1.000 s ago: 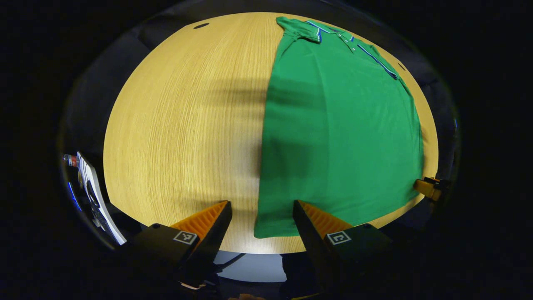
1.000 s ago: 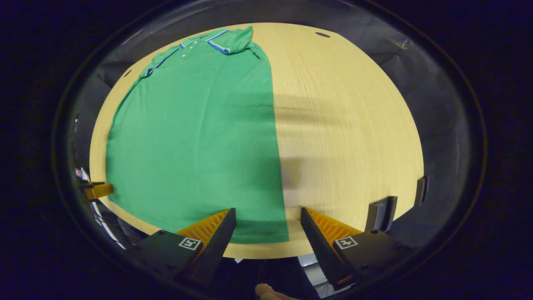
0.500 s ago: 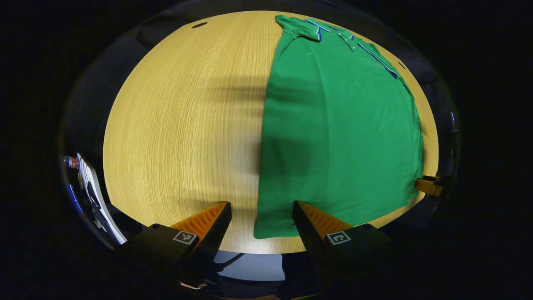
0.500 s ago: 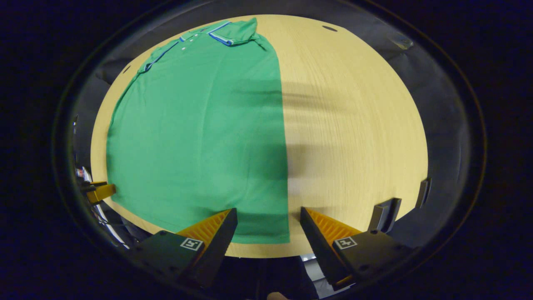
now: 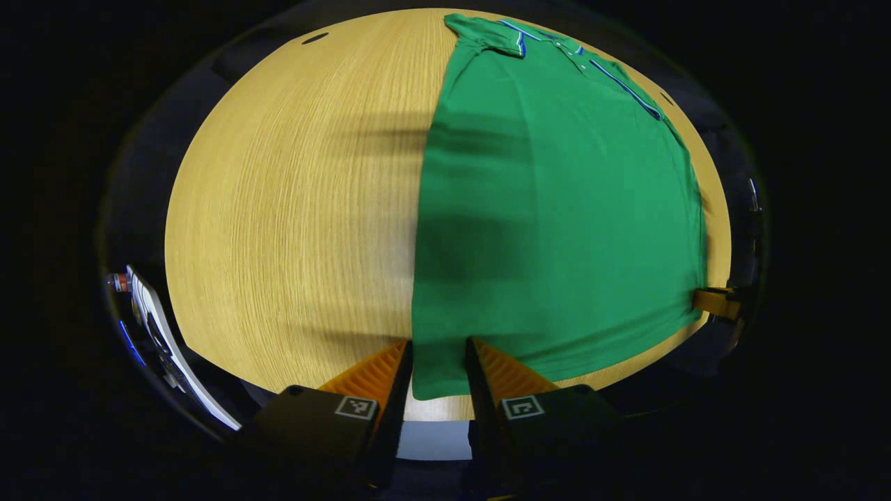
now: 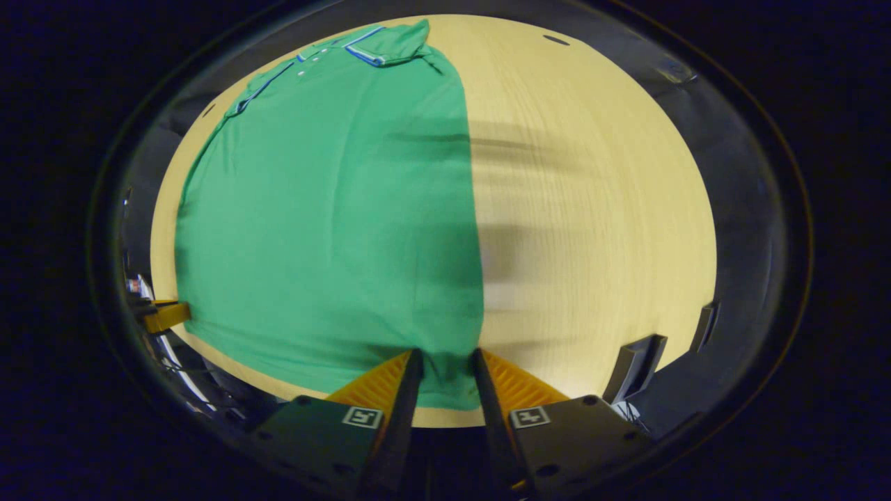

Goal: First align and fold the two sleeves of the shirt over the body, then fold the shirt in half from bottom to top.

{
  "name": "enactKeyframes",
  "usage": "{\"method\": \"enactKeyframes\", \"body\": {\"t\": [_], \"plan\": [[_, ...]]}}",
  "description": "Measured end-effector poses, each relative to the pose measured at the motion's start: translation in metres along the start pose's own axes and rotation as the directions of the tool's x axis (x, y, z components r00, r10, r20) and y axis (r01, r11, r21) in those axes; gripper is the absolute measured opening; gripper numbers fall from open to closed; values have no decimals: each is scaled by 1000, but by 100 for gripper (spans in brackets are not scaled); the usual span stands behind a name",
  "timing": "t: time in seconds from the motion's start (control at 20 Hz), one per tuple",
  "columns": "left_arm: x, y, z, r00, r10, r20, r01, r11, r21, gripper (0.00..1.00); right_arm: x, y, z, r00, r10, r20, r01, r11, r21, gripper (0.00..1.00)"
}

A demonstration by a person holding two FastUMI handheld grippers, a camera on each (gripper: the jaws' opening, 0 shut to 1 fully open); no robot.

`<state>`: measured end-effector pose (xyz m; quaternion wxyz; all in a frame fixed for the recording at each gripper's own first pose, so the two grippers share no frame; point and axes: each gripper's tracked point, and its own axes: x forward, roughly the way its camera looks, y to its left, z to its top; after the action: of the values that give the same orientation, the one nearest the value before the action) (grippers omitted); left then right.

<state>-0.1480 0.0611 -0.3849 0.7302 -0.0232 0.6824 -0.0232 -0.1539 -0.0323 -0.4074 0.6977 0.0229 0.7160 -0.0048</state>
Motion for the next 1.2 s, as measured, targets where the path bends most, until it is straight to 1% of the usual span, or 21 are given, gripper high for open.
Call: {"method": "enactKeyframes", "body": {"t": [0.05,0.1,0.15,0.2,0.25,0.3,0.35,0.5,0.65,0.7,0.75,0.8,0.85,0.95,1.1,1.2], "plan": [[-1,0,-1,1000,-5,-2,5,1000,-5,48,0,3,1,1000,2,-7,-2,1000,-12,38],[-1,0,2,1000,-15,0,15,1000,-11,37,-1,3,1,1000,-2,-13,1,1000,-8,31],[-1,-2,8,999,-40,9,41,999,-35,32,0,4,1,1000,-1,-15,1,1000,-16,20],[0,-5,8,998,-63,20,64,995,-76,16,0,3,1,1000,2,-19,-2,999,-32,20],[-2,-7,9,997,-74,23,76,993,-90,3,0,2,6,1000,10,-1,-10,1000,-26,20],[-1,-7,11,996,-81,22,82,994,-72,3,0,4,4,1000,20,-4,-20,1000,-6,11],[-1,-8,11,996,-81,23,82,995,-62,3,1,4,4,1000,27,-4,-27,1000,-15,2],[1,-10,8,998,-54,17,54,999,-4,3,0,3,4,999,31,-9,-31,999,-20,3],[-2,-14,11,998,-53,30,52,999,16,3,-1,4,4,1000,24,-2,-24,999,-24,3],[0,-15,10,998,-57,31,56,998,18,3,0,4,4,1000,29,-2,-29,1000,-8,3],[-1,-21,7,996,-83,24,83,997,7,3,-2,3,3,999,33,-5,-33,999,8,2],[-5,-21,6,996,-86,32,87,996,-6,3,-5,3,4,999,38,-5,-38,999,25,2],[-10,-21,7,995,-89,46,89,996,-1,3,-10,4,6,999,48,4,-48,998,38,4],[-24,-20,15,991,-99,89,100,995,-2,3,-26,6,12,997,69,29,-70,997,41,3],[-47,-19,32,983,-104,150,110,993,-33,3,-53,11,25,993,82,83,-87,994,58,2],[-60,-17,46,978,-86,192,89,996,-9,3,-72,18,37,987,96,130,-104,993,56,2]]}}
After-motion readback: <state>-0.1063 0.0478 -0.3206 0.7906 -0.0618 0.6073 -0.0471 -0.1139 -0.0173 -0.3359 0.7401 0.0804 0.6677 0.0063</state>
